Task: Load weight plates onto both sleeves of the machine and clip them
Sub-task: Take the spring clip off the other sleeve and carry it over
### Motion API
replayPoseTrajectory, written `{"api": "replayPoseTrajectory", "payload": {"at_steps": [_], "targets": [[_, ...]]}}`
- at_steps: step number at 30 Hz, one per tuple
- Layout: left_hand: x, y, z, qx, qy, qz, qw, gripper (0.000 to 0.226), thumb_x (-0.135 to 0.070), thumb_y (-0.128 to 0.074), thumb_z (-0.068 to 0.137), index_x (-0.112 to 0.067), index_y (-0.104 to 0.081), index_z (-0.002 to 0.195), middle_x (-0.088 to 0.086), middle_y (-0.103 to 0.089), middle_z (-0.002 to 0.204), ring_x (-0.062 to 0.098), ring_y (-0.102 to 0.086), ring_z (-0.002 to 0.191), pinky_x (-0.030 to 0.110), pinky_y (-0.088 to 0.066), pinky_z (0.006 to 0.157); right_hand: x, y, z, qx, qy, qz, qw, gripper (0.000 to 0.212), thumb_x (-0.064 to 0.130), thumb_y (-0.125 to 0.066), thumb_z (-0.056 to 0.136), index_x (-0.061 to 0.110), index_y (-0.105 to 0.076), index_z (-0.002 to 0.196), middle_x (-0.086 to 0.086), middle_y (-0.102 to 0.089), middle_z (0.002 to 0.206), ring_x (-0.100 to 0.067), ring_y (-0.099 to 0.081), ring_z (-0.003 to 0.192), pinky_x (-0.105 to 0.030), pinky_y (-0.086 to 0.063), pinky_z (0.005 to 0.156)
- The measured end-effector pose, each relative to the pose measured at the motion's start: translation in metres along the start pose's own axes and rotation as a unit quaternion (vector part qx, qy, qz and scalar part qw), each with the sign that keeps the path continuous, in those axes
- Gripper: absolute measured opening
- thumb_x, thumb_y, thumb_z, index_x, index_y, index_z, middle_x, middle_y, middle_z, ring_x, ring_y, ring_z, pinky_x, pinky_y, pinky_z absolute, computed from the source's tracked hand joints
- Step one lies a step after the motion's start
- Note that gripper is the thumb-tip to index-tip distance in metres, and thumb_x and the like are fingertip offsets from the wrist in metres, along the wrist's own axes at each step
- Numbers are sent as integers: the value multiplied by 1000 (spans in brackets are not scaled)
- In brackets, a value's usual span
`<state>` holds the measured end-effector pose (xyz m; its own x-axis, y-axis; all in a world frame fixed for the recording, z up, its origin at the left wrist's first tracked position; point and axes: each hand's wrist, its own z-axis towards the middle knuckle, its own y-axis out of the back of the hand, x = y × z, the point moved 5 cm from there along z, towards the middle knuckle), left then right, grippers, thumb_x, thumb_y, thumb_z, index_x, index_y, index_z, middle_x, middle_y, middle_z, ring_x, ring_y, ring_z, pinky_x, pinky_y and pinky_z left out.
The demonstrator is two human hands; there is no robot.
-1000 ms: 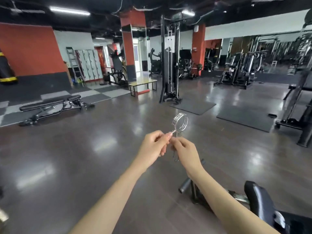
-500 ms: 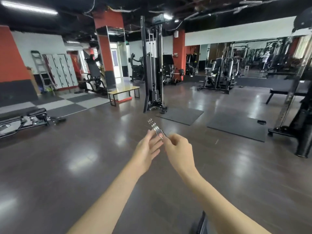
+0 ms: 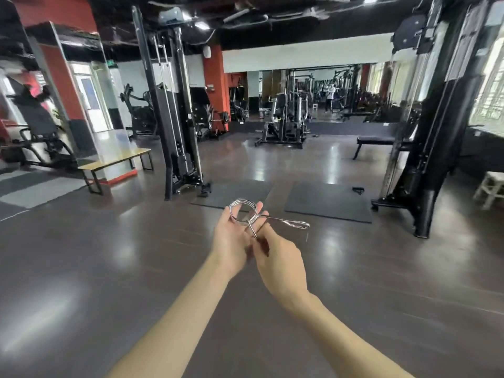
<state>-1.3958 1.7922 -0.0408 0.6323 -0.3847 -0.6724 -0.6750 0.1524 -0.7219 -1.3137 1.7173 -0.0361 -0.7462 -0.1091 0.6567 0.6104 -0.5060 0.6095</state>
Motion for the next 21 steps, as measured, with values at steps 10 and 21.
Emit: {"api": "replayPoseTrajectory", "payload": {"at_steps": [10, 21], "targets": [[21, -93, 266, 109, 24, 108, 988, 30, -44, -44, 103, -23, -66, 107, 11, -69, 128, 30, -60, 127, 38, -46, 102, -148, 14, 213, -115, -81, -8, 990, 21, 30, -54, 100, 31, -47, 80, 12, -52, 60, -15, -46, 59, -36, -42, 59], [150, -327, 505, 322, -56, 365, 872, 24, -11, -59, 99, -20, -68, 120, 6, -70, 97, 15, -69, 81, 29, -59, 78, -430, 151, 392, -222, -275, 90, 931, 27, 30, -50, 100, 24, -73, 87, 9, -60, 55, -2, -51, 51, -25, -41, 58]]}}
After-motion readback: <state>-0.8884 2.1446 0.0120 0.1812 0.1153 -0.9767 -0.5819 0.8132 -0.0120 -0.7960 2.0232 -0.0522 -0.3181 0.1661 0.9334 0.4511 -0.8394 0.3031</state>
